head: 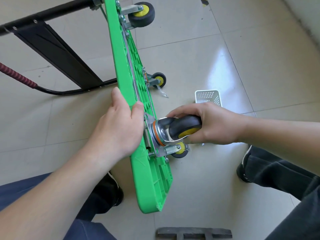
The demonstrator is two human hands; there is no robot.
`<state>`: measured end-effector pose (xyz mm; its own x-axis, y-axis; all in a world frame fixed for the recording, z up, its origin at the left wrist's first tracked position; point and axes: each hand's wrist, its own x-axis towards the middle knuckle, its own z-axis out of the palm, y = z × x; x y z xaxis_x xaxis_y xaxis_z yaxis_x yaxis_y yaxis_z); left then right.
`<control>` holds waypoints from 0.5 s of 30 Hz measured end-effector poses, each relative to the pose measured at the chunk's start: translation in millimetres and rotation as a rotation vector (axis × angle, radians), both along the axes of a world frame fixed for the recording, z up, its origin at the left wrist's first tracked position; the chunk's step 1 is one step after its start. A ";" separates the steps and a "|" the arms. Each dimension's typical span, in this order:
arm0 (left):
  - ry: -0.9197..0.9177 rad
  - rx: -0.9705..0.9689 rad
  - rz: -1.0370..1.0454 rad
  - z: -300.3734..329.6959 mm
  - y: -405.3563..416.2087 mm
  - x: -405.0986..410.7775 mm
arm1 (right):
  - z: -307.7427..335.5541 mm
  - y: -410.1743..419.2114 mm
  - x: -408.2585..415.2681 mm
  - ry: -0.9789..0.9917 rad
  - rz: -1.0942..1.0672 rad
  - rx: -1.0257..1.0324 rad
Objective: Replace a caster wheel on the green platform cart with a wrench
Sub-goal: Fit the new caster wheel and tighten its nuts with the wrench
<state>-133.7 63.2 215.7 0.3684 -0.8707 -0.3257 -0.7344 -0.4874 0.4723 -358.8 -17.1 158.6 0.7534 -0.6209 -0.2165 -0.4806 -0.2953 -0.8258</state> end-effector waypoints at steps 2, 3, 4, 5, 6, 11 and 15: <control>0.000 0.007 0.005 1.1 -0.3 -1.0 | -1.5 1.9 0.0 -0.011 0.001 0.007; -0.002 0.009 0.005 1.4 -0.4 -1.3 | -2.4 2.7 0.1 -0.013 0.000 0.011; -0.005 0.012 0.003 1.3 -0.6 -1.8 | -3.3 3.6 0.0 -0.013 -0.003 0.013; -0.010 0.015 0.001 1.2 -0.6 -2.0 | -4.7 4.4 -0.2 -0.011 -0.007 0.014; -0.012 0.015 0.000 1.1 -0.6 -2.2 | -6.4 5.2 -0.2 -0.008 -0.009 0.014; -0.027 0.013 -0.004 0.5 0.2 -1.2 | -11.8 7.1 0.5 -0.020 -0.013 0.029; -0.022 0.008 0.003 0.8 0.3 -1.1 | -15.5 6.6 1.9 -0.034 -0.016 0.052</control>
<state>-134.9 63.4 216.6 0.3780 -0.8671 -0.3243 -0.7434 -0.4931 0.4519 -356.9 -10.6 143.1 0.7507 -0.6219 -0.2229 -0.4564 -0.2442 -0.8556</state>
